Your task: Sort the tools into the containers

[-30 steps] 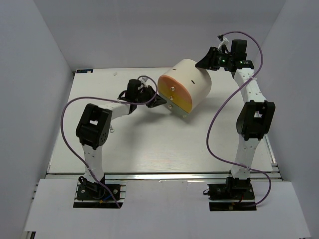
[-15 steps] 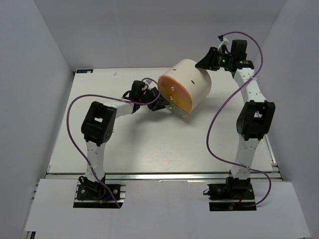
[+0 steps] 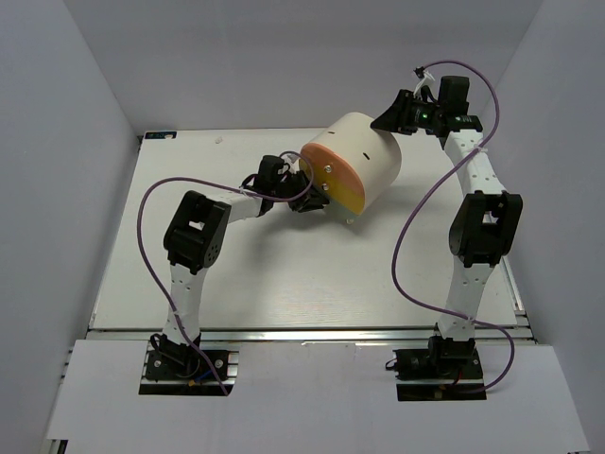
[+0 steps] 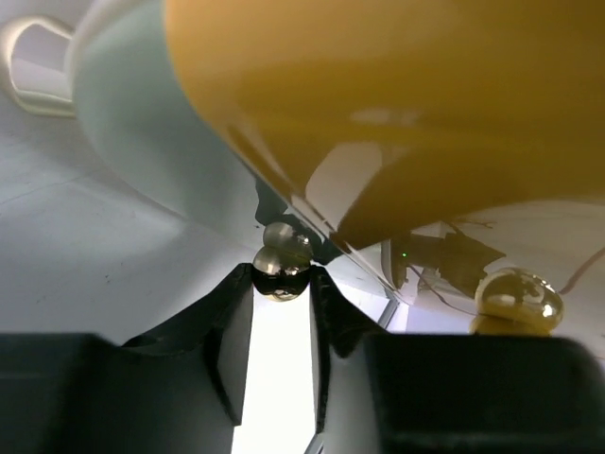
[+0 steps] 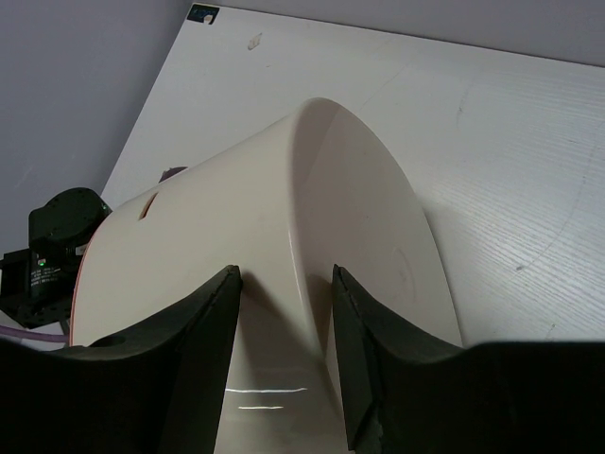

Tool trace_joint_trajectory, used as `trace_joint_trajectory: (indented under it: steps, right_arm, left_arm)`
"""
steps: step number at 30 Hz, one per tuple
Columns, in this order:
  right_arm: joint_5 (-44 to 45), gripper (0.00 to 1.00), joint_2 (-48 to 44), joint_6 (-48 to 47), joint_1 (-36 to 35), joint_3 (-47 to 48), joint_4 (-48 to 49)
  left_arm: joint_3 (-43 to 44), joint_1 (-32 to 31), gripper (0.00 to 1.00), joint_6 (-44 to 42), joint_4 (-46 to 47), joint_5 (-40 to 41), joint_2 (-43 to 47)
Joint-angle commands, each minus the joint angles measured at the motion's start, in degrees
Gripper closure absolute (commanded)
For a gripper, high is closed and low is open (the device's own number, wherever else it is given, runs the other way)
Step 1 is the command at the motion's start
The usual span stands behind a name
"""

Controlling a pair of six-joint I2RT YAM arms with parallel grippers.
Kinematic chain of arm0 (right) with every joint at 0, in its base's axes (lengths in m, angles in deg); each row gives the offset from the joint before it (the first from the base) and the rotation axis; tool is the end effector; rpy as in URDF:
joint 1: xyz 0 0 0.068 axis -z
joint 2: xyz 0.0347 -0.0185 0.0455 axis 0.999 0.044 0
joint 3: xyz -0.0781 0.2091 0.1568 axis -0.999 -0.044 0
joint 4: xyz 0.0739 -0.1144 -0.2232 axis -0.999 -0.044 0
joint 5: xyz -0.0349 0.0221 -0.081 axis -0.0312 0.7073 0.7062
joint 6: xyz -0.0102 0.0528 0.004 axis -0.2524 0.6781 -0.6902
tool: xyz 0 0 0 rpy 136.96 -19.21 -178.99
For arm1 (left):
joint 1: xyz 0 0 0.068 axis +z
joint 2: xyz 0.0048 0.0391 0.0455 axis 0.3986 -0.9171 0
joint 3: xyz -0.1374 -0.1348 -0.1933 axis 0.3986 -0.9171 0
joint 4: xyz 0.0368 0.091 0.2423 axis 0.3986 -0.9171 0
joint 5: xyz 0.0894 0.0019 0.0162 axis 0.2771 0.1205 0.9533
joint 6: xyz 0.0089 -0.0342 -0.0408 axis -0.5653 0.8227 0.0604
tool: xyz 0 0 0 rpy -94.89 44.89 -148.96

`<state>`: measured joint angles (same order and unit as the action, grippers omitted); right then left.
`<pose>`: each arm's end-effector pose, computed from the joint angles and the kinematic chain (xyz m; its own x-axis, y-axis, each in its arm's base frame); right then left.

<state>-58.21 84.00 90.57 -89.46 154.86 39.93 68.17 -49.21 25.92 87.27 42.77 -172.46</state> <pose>0.4923 0.0424 0.3384 -0.5696 0.1627 -0.8057 -0.5441 0.6601 0.5180 0.4189 -0.2249 0.1425 -0.9357 -0.2755 -0.2205 0.0528 0.5085 -0.8594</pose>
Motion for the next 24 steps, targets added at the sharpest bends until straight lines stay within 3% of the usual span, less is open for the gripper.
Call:
trace_joint_trajectory:
  steps: [1,2,5,12,24]
  right_arm:
    - [0.5,0.52,0.2,-1.3,-0.5,-2.8,-7.9]
    - [0.5,0.52,0.1,-1.3,-0.5,-2.8,-7.9]
    - [1.3,0.52,0.1,-1.5,-0.5,-2.9,-8.0]
    - [4.2,0.52,0.1,-2.8,-0.3,-2.2,-9.1]
    - [6.0,0.51,0.5,-4.2,0.0,-2.2,-10.2]
  left_arm:
    - [-0.1,-0.7,0.67,0.8,3.6,0.3,-0.7]
    - [-0.3,-0.7,0.75,1.1,4.0,0.3,-0.8]
    - [-1.8,-0.7,0.85,1.6,4.7,0.8,-0.4]
    - [-9.1,-0.7,0.87,-1.8,3.0,0.5,5.8]
    - [-26.9,0.2,0.87,-9.8,-3.3,3.1,23.9]
